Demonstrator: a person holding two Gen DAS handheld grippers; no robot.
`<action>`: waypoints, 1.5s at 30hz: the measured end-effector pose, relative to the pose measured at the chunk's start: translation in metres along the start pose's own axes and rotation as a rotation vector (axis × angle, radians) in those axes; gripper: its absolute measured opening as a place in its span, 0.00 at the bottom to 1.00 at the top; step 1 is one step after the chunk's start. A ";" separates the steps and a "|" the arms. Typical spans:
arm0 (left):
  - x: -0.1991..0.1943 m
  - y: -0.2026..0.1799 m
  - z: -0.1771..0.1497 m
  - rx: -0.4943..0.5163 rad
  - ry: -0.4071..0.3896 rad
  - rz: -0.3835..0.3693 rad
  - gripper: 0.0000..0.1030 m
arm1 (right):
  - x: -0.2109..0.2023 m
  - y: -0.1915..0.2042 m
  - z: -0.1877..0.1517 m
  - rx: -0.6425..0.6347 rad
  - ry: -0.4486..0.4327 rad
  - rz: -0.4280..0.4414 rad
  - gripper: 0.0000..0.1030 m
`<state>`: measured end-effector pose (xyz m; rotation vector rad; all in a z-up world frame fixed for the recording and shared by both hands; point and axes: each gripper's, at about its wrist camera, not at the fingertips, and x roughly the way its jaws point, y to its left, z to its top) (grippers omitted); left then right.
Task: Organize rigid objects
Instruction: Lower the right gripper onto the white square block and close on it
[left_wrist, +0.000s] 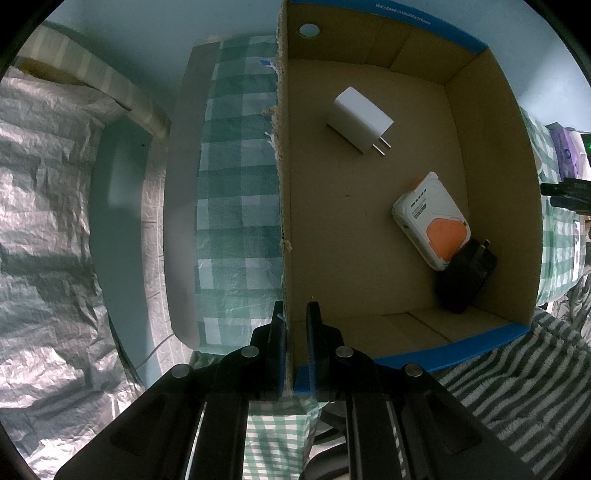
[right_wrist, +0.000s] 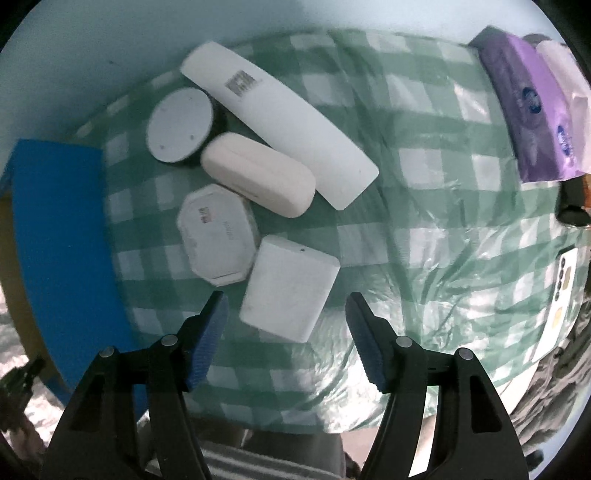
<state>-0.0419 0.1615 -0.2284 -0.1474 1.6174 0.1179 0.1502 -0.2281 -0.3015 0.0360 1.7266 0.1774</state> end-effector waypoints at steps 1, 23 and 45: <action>0.000 0.000 0.000 0.000 0.002 0.000 0.10 | 0.004 0.001 0.001 -0.001 0.005 -0.004 0.65; 0.001 -0.001 0.002 0.007 0.006 0.005 0.13 | 0.027 0.022 -0.001 -0.027 0.041 -0.040 0.67; 0.001 -0.004 0.001 0.011 0.004 0.007 0.13 | 0.041 0.068 -0.011 -0.343 0.075 -0.097 0.67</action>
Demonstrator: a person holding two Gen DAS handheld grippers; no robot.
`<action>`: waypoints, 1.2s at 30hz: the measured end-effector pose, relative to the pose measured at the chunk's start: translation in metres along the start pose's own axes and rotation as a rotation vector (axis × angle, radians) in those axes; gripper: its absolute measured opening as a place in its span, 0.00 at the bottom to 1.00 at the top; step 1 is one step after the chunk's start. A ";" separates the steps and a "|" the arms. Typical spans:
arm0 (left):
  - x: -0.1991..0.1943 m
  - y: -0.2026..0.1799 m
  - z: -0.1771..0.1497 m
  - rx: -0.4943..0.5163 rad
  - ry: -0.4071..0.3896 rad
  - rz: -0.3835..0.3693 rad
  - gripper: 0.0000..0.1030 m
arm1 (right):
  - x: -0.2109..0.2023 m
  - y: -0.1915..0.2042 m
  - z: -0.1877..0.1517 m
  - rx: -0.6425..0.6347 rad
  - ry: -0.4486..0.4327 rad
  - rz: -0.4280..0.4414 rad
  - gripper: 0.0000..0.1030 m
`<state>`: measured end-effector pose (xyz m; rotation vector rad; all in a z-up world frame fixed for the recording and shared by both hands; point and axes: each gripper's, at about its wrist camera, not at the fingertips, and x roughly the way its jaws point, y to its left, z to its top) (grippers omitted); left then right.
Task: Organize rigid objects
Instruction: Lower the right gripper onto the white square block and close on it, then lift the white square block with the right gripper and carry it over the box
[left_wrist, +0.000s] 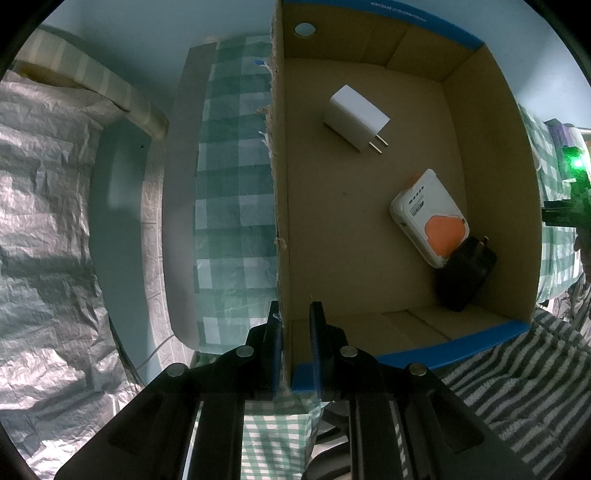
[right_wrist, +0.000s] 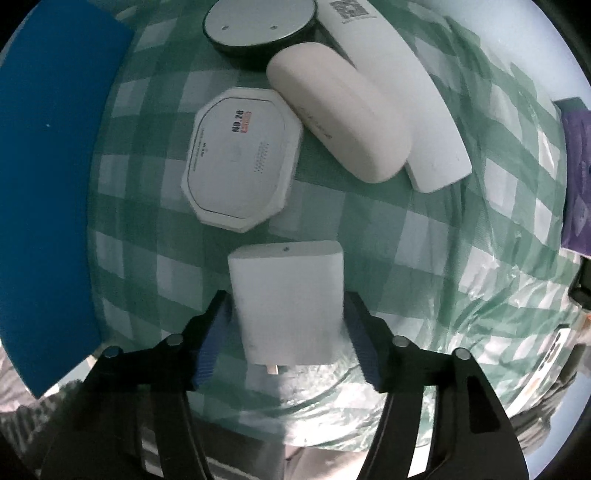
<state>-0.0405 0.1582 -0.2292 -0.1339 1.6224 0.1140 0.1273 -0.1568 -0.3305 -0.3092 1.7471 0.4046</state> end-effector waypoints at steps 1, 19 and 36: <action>0.000 0.000 0.000 -0.001 -0.001 -0.001 0.13 | 0.001 0.004 0.002 -0.005 -0.003 -0.012 0.68; -0.002 -0.003 -0.001 0.000 -0.005 -0.002 0.14 | -0.006 -0.023 -0.003 0.045 -0.036 -0.008 0.50; -0.002 -0.003 -0.001 0.003 -0.006 -0.001 0.14 | -0.069 -0.005 -0.032 -0.050 -0.107 0.030 0.50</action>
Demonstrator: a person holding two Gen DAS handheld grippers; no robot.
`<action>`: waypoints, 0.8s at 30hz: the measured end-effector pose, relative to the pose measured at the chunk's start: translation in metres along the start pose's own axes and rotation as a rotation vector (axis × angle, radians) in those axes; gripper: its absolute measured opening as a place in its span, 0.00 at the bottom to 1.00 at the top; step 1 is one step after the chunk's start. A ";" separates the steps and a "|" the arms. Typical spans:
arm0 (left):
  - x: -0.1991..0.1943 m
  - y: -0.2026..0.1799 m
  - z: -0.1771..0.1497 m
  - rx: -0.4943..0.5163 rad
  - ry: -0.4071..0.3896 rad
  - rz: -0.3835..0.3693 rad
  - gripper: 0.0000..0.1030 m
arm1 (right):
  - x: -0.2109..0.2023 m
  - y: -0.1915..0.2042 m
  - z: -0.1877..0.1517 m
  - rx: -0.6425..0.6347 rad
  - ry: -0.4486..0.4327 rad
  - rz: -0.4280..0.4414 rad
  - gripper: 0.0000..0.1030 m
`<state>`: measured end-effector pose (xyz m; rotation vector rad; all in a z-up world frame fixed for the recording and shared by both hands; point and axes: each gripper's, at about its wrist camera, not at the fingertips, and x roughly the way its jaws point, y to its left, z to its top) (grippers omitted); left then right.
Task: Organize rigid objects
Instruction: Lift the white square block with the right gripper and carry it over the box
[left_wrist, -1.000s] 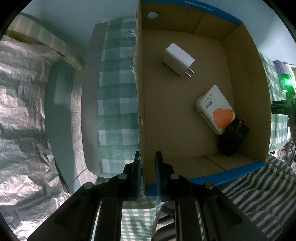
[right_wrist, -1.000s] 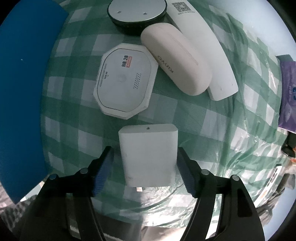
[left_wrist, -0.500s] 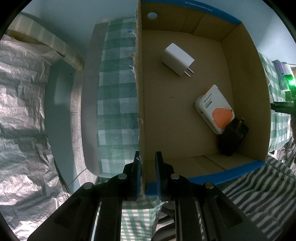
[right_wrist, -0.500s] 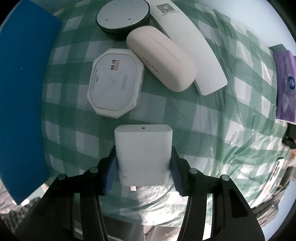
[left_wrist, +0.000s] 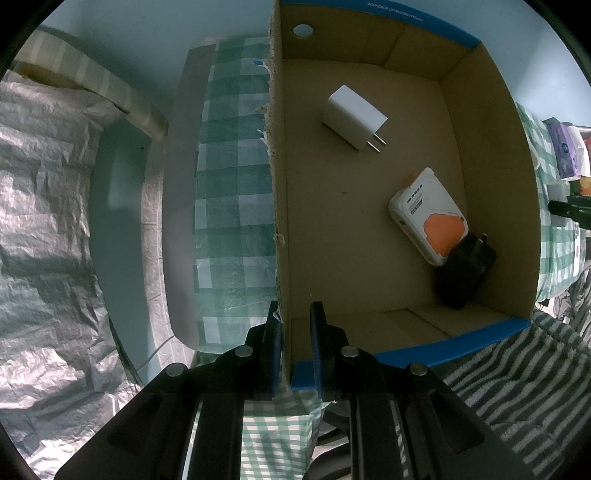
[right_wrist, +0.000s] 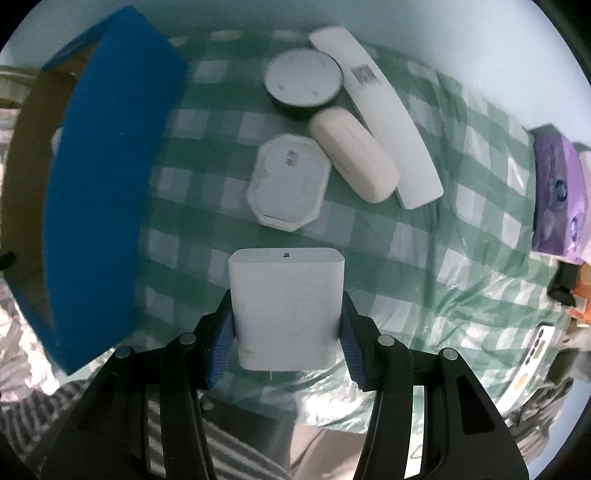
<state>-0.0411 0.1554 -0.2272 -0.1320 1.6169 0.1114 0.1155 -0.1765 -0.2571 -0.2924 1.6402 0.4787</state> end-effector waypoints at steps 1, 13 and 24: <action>0.000 0.000 0.000 -0.001 0.000 -0.001 0.14 | -0.007 0.004 0.002 -0.009 -0.007 0.003 0.50; 0.000 0.000 0.000 0.000 0.000 0.000 0.14 | -0.074 0.069 0.001 -0.147 -0.097 0.024 0.51; 0.000 0.000 0.000 0.001 -0.001 0.000 0.14 | -0.087 0.140 0.013 -0.303 -0.141 0.063 0.50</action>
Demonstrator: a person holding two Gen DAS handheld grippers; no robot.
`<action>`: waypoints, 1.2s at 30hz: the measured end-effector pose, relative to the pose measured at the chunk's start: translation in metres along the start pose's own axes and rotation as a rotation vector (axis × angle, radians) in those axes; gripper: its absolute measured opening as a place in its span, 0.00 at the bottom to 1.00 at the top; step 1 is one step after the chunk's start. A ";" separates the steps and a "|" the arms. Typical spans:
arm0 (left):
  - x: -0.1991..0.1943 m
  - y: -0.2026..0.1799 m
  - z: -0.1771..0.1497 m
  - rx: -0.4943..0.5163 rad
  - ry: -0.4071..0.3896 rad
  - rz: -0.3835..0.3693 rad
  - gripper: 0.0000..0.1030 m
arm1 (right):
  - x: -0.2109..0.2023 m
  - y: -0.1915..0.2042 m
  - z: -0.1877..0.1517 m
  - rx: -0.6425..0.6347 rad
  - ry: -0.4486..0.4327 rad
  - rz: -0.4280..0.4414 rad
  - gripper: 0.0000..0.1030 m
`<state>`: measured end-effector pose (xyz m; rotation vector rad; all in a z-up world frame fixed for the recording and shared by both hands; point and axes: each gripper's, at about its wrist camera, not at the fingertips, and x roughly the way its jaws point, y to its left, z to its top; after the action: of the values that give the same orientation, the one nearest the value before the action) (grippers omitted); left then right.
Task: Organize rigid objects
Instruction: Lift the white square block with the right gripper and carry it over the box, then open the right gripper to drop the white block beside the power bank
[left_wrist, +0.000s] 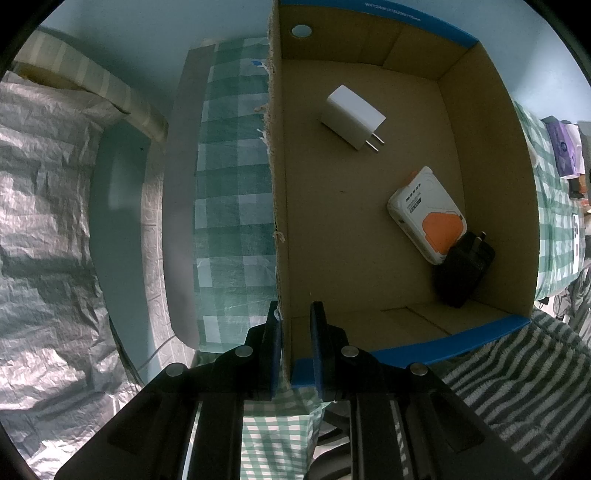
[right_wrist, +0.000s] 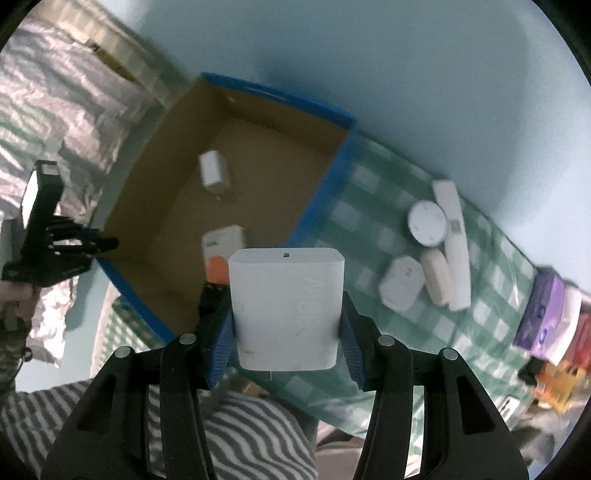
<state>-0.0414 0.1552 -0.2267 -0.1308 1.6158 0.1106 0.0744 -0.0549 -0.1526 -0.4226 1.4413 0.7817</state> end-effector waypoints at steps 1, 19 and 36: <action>0.000 0.000 0.000 -0.001 0.000 -0.001 0.14 | 0.002 0.007 0.003 -0.014 0.001 0.003 0.50; -0.002 0.000 0.000 0.002 -0.003 -0.005 0.14 | 0.077 0.072 0.020 -0.174 0.117 -0.014 0.51; 0.000 -0.001 0.000 0.000 0.003 -0.009 0.14 | 0.104 0.062 0.011 -0.168 0.172 -0.028 0.50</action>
<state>-0.0409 0.1547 -0.2269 -0.1377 1.6180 0.1033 0.0332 0.0185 -0.2407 -0.6510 1.5304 0.8640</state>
